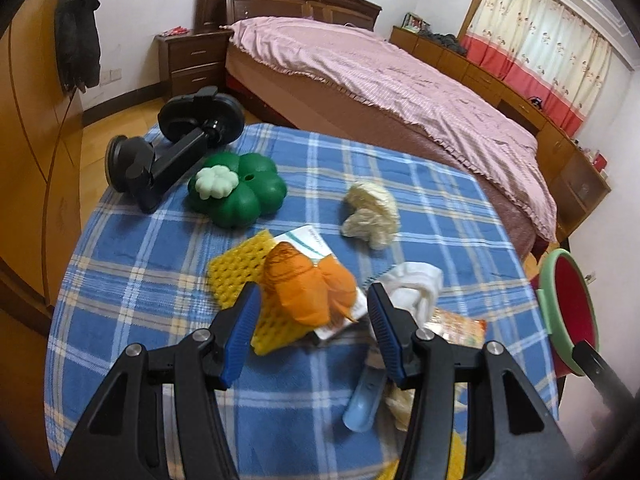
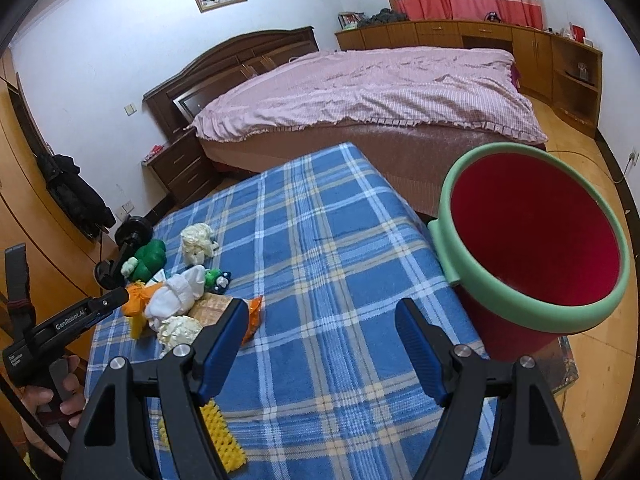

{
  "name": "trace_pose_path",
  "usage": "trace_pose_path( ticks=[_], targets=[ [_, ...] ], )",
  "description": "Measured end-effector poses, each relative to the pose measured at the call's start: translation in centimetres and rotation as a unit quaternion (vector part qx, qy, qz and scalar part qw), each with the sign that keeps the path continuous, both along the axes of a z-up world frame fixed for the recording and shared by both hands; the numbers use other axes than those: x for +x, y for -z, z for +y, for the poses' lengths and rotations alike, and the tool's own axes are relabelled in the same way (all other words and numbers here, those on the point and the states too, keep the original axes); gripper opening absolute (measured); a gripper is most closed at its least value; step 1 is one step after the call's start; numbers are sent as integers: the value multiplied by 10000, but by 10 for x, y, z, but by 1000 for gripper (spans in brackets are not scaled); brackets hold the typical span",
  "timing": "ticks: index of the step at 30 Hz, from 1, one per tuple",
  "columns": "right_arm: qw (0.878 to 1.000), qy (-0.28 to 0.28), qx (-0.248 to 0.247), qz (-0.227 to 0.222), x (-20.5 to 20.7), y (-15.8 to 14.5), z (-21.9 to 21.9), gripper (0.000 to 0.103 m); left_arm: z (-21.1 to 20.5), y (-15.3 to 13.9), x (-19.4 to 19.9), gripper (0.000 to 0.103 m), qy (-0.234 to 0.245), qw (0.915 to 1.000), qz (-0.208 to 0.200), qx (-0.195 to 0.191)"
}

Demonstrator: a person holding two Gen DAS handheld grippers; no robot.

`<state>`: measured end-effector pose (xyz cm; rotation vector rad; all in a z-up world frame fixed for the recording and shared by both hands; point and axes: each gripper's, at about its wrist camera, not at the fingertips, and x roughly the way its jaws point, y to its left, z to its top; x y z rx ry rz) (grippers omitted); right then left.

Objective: Collect trash
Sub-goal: 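Grasp the orange plush with the left tool while the right tool grasps crumpled white paper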

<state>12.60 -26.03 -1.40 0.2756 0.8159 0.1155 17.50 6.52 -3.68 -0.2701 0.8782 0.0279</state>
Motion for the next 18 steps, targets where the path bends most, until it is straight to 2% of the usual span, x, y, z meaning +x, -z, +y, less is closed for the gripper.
trace_pose_path(
  ticks=[7,9,11,18],
  targets=[
    [9999,35,8,159,12,13,1,78,5,17,13,55,-49,9999,111,-98],
    [9998,32,14,209,14,17,2,78,5,19,14,43,-38,9999,87,-113],
    [9997,21,16,248,16,19,2,78,5,19,14,36,-15,9999,45,-138],
    [9996,-23,26,272,16,21,6,78,8,12,6,32,-5,9996,-129,-254]
  ],
)
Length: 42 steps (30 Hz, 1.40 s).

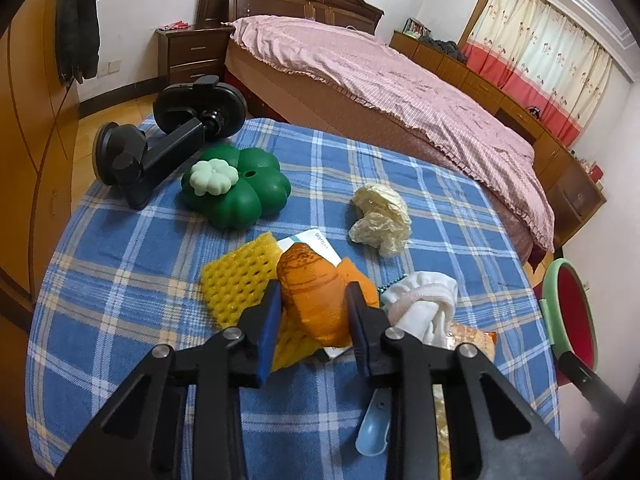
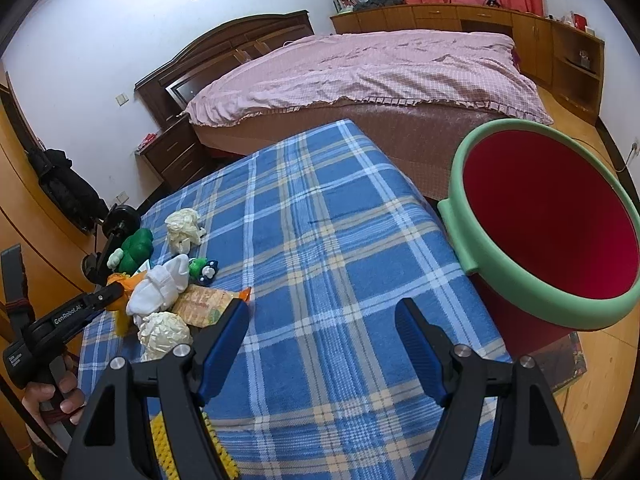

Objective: Collect trash
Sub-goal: 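Grasp the orange plush with the left tool while the right tool grasps crumpled white paper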

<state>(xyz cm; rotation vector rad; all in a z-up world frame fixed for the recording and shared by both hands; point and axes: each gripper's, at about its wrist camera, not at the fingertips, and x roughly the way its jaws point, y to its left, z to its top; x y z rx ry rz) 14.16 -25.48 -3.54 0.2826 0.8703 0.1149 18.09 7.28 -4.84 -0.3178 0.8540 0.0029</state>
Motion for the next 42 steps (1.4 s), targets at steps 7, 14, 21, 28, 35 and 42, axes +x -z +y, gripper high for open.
trace_pose_path(
  ticks=[7,14,21,28,35,42],
  targets=[
    [9998,-151,-17,-103,-7,-8,11,78,3,-22,-22,32,36,9995,-290,-137],
    [9985,-505,-34,-188,-12,-13,36,78,8,-38,-51,32,-48,9990,-438,44],
    [9950,-986,-28,-185,-16,-13,75,78,26,-36,-76,32,-299,9987,-390,99],
    [9909,-1336,-112,-77,-16,-1,111,78,40,-27,-92,32,-549,9976,-318,261],
    [9884,-1486,-230,197,-8,21,130,70,53,-16,-100,32,-715,9969,-227,224],
    [9874,-1532,-227,333,-4,31,133,55,55,-9,-102,32,-725,9971,-184,145]
  ],
)
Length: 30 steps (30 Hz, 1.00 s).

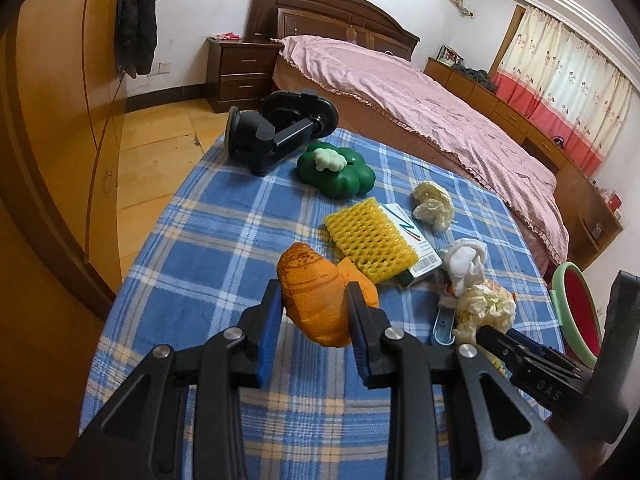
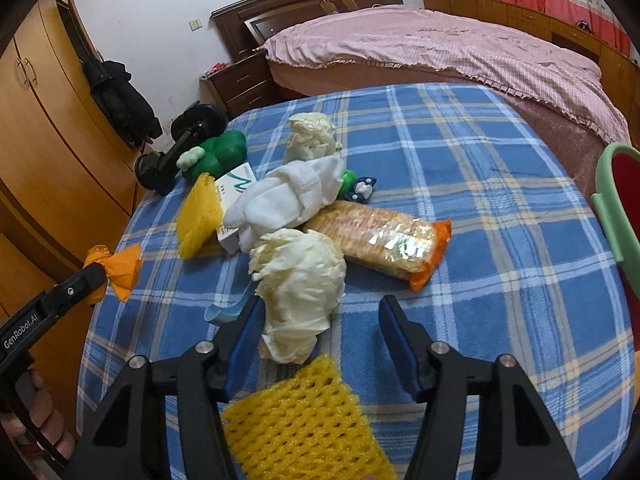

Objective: Collect trash
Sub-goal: 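Grasp the orange plush with the left tool while the right tool grasps crumpled white paper, then carry the orange plush and crumpled paper over the red bucket with both tools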

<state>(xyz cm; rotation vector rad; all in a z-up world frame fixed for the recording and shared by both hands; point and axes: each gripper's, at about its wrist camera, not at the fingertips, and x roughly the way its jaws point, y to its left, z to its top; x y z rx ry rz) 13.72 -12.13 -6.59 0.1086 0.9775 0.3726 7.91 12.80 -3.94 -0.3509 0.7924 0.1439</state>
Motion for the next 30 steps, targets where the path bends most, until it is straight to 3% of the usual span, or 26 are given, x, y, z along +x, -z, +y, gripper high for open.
trace_pose_path(
  ticks=[5,12,30],
  targets=[
    [9998,-77,150,59,0,2,2,32,0,0,-1,32,11,10000,-11,-56],
    [9996,-150,229,-6,-4,-3,2,28,-3,-7,-5,32,47,9999,-102,-72],
    [9963,-17,554,-659,-35,-49,-33,28,-32,-37,-10,32,422,9981,-423,-175]
  ],
)
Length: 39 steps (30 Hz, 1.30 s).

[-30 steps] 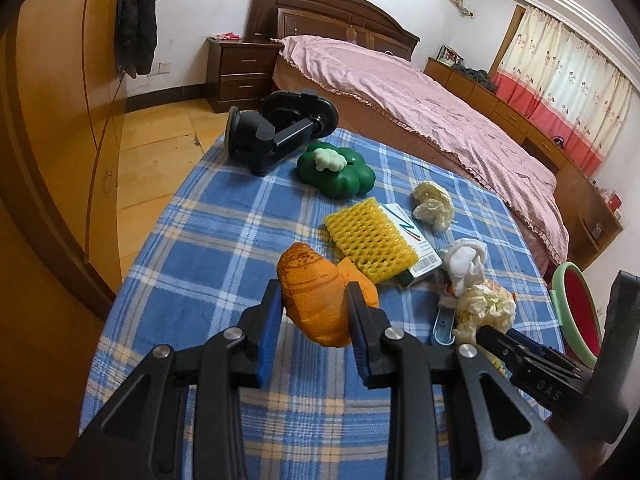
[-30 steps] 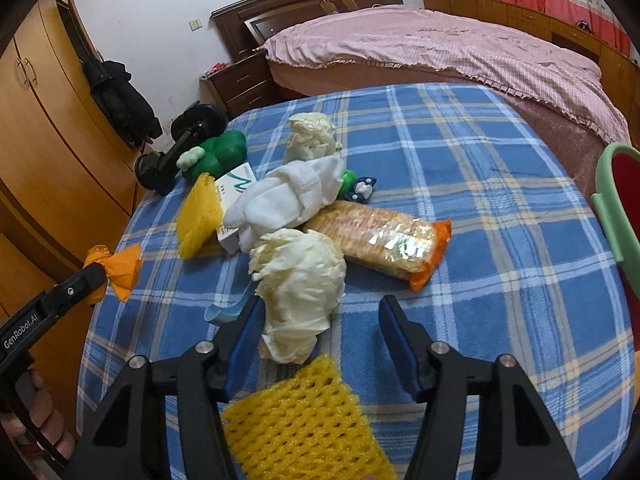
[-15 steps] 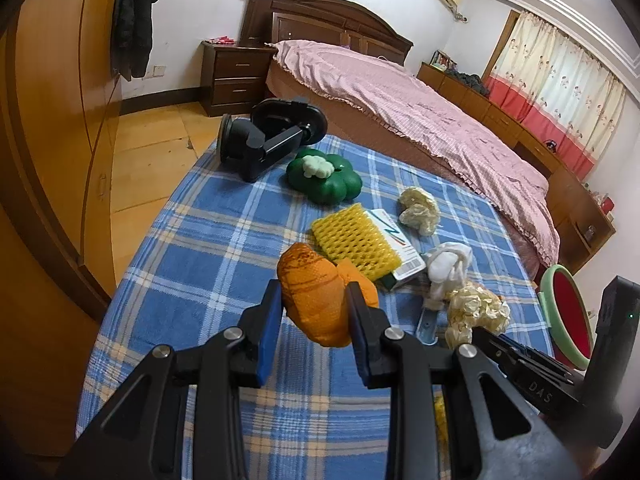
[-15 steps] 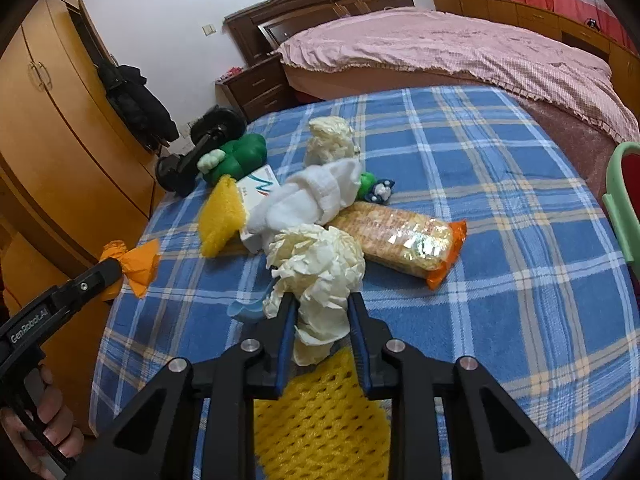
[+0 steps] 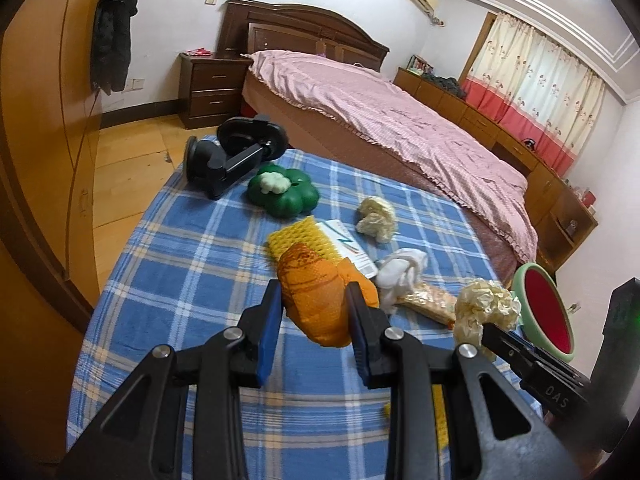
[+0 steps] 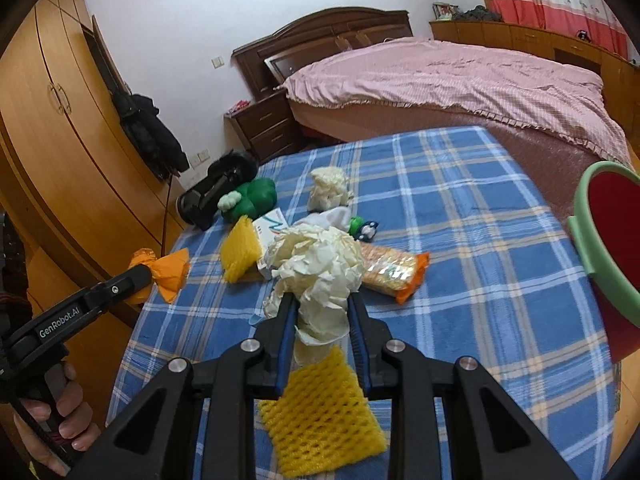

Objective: Collect trash
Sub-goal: 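Carry the orange plush and crumpled paper over the red bucket with both tools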

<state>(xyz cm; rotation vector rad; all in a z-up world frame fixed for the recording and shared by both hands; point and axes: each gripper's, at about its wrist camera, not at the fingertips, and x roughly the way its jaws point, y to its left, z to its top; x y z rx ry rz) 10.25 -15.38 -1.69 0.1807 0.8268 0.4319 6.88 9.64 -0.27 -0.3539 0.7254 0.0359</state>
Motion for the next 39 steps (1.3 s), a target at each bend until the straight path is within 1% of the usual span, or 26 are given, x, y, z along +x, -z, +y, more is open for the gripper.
trace_pose_path(
  ticks=[9,15,21,28,39],
  targets=[
    [9991,340,148,-183,-13,-14,-35,28,-28,-13,1,32,341,9994,-112,3],
    [9976,610,243,-226,-17,-17,-63,28,-54,-21,6,32,590,9982,-138,29],
    [9944,971,293,-290,-20,-21,-97,28,-86,-28,14,32,893,9958,-164,138],
    [9890,1392,357,-353,-27,-24,-140,28,-130,-32,28,32,1335,9907,-151,189],
    [9769,2057,381,-446,-36,-28,-206,28,-201,-36,51,32,1971,9798,-183,276]
  ],
)
